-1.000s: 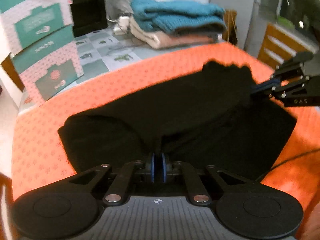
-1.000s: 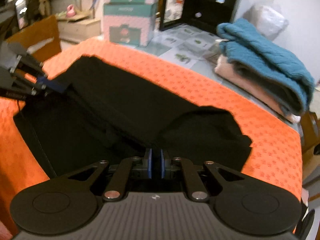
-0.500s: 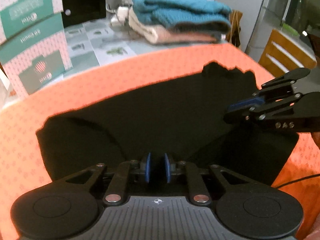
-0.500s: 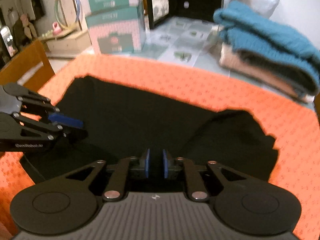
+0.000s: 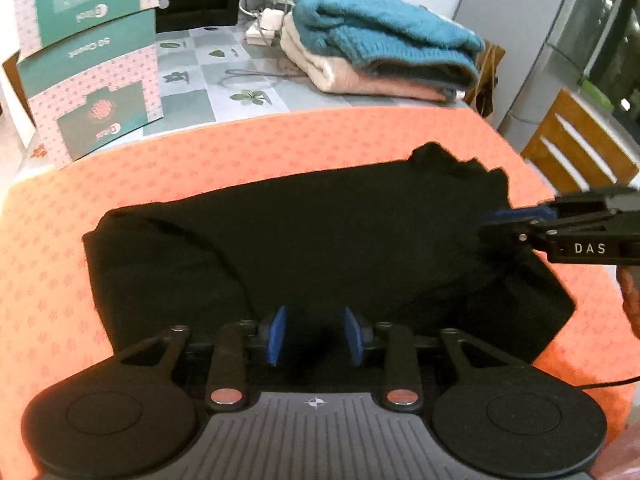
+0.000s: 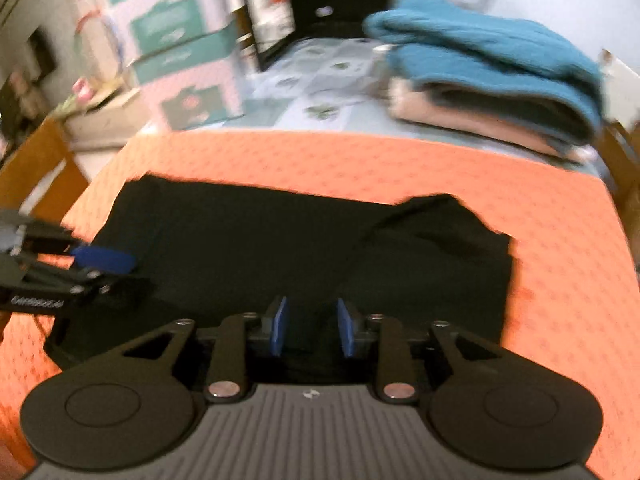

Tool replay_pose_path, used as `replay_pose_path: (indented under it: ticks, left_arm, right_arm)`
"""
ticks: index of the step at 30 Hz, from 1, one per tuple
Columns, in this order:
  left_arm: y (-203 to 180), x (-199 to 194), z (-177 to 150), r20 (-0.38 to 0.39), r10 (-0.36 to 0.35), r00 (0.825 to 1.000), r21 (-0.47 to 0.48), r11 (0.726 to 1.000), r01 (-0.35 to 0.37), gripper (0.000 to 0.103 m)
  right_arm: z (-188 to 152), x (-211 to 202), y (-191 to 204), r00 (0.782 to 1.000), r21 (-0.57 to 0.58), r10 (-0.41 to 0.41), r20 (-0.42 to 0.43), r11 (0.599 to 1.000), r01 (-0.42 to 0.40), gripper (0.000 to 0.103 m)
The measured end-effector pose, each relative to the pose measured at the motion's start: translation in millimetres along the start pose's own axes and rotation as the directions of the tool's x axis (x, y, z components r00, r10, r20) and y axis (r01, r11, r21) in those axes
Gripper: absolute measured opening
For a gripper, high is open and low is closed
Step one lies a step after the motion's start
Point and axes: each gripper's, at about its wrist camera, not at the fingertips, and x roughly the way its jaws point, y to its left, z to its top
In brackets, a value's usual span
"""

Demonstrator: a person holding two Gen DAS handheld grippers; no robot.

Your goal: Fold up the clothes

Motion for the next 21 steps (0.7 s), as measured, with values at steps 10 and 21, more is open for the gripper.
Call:
replay_pose_path:
  ticks: [10, 21]
  left_arm:
    - [-21, -21, 17, 0.011, -0.022, 1.0, -0.055, 0.998, 0.023, 0.058]
    - [-59, -9, 41, -0.035, -0.075, 0.997, -0.06, 0.996, 0.073, 0.065]
  right_arm:
    - [-43, -26, -74, 0.989, 0.251, -0.148, -0.005, 0.957, 0.145, 0.048]
    - [-67, -3, -127, 0.998, 0.496, -0.052, 0.03, 0.868, 0.031, 0.056]
